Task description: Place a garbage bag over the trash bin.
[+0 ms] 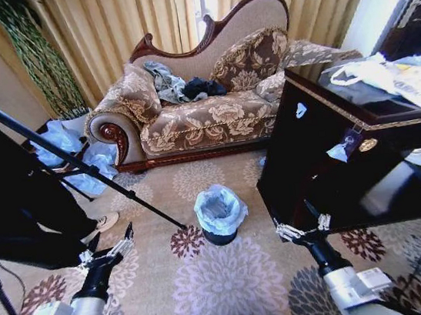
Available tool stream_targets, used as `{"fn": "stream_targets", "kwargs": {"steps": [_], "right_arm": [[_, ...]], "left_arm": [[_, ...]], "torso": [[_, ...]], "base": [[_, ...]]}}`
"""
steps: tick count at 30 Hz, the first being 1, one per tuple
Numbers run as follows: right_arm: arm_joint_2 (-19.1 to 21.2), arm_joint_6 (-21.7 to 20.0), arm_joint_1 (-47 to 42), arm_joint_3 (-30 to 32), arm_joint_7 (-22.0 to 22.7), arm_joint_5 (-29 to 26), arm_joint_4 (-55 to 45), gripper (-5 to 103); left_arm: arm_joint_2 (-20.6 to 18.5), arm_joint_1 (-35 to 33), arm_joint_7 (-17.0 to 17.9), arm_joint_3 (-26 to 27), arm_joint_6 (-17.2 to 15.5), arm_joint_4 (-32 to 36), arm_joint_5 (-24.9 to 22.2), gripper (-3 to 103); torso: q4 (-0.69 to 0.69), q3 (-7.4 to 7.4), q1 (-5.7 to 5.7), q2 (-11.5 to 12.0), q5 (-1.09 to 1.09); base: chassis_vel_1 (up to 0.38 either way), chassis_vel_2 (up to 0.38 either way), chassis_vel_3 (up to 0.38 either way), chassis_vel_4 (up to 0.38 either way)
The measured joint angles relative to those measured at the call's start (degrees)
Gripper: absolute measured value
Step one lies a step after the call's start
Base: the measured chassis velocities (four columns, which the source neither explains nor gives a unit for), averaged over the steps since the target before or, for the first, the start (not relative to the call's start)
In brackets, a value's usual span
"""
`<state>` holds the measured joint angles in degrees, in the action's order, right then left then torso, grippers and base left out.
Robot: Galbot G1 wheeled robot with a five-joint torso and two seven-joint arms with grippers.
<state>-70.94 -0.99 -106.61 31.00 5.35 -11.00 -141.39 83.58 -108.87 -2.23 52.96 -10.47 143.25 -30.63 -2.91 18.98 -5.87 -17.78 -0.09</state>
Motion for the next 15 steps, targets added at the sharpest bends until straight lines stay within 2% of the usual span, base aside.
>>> {"fn": "stream_targets", "kwargs": {"steps": [15], "right_arm": [[0.0, 0.0, 0.0, 0.0, 0.0, 0.0, 0.0, 100]], "left_arm": [[0.0, 0.0, 0.0, 0.0, 0.0, 0.0, 0.0, 100]], "torso": [[0.0, 0.0, 0.0, 0.0, 0.0]], "base": [[0.0, 0.0, 0.0, 0.0]]}}
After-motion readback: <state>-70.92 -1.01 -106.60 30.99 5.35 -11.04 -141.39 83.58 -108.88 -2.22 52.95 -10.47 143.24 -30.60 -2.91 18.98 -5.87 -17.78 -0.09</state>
